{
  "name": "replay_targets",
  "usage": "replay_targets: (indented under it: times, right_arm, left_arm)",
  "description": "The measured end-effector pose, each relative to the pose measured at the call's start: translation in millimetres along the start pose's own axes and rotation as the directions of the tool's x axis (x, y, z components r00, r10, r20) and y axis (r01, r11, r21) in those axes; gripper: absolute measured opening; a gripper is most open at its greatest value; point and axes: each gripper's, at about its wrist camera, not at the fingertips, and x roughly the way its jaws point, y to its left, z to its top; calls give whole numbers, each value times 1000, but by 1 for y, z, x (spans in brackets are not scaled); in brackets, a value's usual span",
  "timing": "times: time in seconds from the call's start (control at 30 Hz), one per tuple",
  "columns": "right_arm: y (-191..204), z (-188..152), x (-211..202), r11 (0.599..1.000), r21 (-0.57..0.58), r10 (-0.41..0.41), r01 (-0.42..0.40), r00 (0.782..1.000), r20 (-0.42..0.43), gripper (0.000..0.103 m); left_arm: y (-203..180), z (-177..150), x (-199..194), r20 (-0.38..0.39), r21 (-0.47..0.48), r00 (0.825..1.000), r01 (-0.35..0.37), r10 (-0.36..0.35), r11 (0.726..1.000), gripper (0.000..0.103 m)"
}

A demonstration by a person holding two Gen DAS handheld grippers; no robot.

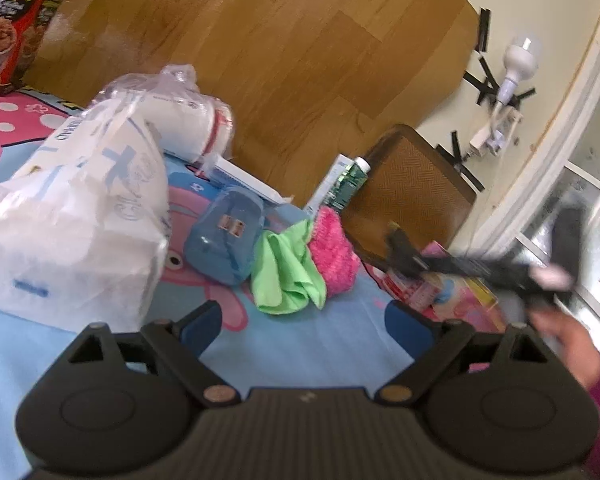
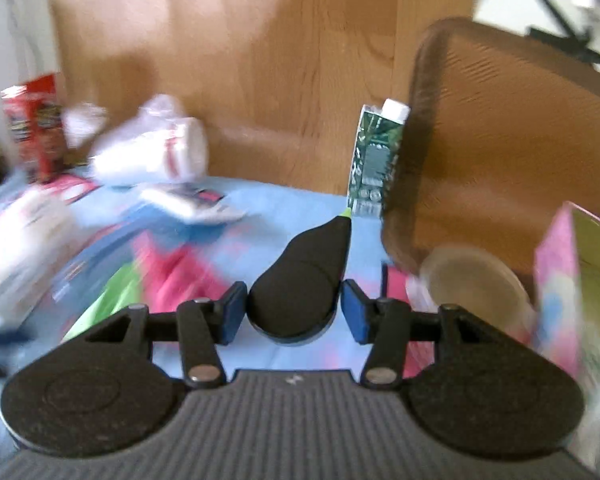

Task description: Organize soft objects

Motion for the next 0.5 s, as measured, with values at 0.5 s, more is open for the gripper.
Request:
replay_targets:
  times: [0.5]
  right_arm:
    - [23,-125,-76,998,-61,28,-25,999,46,56]
  left_arm:
    - [-136,-34,90,-471,49,872,173,-130,984,61]
